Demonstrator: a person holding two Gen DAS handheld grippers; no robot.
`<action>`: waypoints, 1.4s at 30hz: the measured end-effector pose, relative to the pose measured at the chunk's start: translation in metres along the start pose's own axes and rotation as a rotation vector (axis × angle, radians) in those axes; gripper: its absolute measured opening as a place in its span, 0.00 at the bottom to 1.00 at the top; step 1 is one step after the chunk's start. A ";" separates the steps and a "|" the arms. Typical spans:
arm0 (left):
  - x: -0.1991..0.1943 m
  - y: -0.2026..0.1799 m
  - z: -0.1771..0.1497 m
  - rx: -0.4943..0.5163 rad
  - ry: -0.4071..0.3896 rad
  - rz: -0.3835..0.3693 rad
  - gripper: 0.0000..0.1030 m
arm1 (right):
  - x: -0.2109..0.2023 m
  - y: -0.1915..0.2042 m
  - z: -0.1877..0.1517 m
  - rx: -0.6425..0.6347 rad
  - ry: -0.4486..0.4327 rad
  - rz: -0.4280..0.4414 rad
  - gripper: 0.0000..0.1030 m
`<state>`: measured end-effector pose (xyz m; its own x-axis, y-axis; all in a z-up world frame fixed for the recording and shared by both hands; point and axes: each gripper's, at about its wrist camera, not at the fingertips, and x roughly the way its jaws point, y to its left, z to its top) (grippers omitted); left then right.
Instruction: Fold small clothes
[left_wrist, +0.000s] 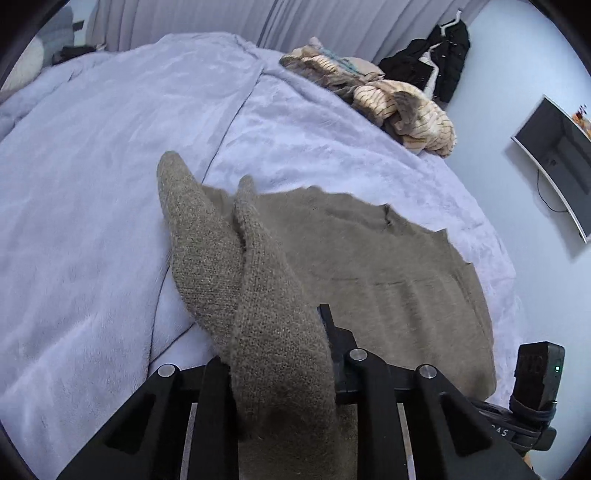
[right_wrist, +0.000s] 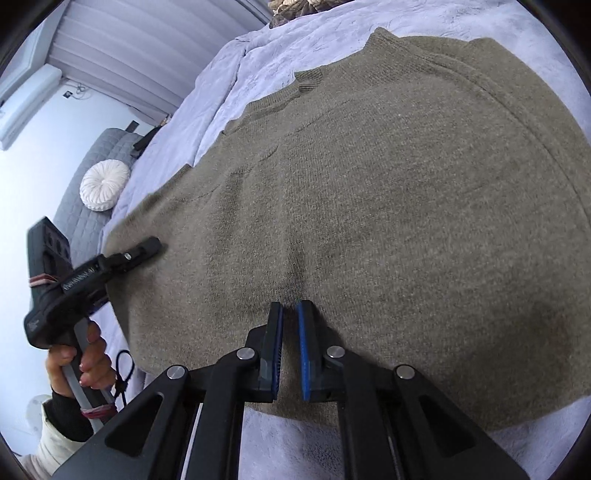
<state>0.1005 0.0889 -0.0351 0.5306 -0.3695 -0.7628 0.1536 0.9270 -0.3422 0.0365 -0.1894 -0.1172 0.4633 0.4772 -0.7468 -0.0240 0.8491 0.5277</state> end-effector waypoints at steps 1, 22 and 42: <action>-0.007 -0.018 0.007 0.043 -0.024 -0.001 0.22 | -0.003 -0.002 0.000 0.001 -0.005 0.016 0.07; 0.095 -0.264 -0.032 0.570 0.169 -0.035 0.39 | -0.076 -0.114 -0.013 0.302 -0.224 0.213 0.11; 0.051 -0.111 -0.033 0.199 0.038 0.098 0.79 | -0.094 -0.143 0.022 0.529 -0.285 0.499 0.75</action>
<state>0.0832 -0.0348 -0.0535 0.5200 -0.2762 -0.8083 0.2667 0.9515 -0.1535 0.0159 -0.3605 -0.1140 0.7200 0.6369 -0.2757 0.1035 0.2943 0.9501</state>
